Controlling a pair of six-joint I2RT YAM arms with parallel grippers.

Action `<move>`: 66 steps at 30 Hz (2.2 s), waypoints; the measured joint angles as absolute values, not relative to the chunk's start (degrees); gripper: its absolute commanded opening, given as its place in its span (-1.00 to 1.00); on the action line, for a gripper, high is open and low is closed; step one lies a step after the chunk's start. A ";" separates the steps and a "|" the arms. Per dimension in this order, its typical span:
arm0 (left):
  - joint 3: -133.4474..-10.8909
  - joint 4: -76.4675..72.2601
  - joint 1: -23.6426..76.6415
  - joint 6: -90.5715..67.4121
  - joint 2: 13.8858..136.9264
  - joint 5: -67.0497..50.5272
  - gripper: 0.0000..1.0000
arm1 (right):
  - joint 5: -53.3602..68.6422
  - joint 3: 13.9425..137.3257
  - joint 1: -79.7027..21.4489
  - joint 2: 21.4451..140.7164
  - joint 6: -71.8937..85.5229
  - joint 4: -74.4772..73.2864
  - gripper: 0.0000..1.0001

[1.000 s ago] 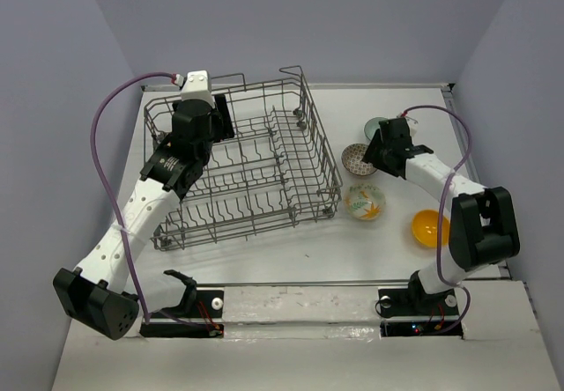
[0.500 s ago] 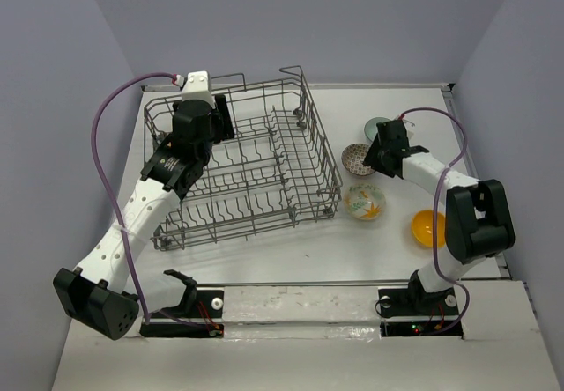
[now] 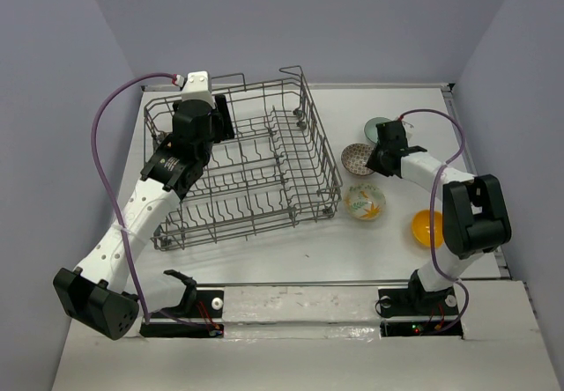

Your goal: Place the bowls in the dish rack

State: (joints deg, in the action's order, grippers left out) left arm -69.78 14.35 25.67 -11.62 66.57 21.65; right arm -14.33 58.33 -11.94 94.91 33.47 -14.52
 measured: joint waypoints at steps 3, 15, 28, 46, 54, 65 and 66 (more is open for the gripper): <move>-69.78 14.35 25.67 -11.62 66.59 21.65 0.41 | -14.31 58.33 -11.94 95.18 33.45 -14.48 -0.50; -69.78 14.37 25.67 -11.62 66.70 21.67 0.41 | -13.45 58.35 -11.68 94.87 34.04 -13.63 -0.98; -70.04 14.92 25.67 -11.70 67.64 21.58 0.41 | -15.88 62.35 -11.31 85.93 32.77 -19.94 -0.98; -80.47 17.41 25.76 -15.20 67.90 11.60 0.38 | -15.62 82.00 -12.27 70.94 30.13 -29.67 -0.98; -85.27 17.65 27.73 -16.40 71.42 9.15 0.37 | -20.14 89.03 -27.77 75.37 27.97 -31.05 -0.98; -85.65 17.89 29.56 -16.88 73.30 6.04 0.37 | -24.16 91.85 -38.37 83.94 25.69 -32.75 -0.98; -85.65 17.89 29.74 -16.88 73.30 5.78 0.36 | -24.64 92.38 -38.85 84.42 25.65 -32.73 -0.98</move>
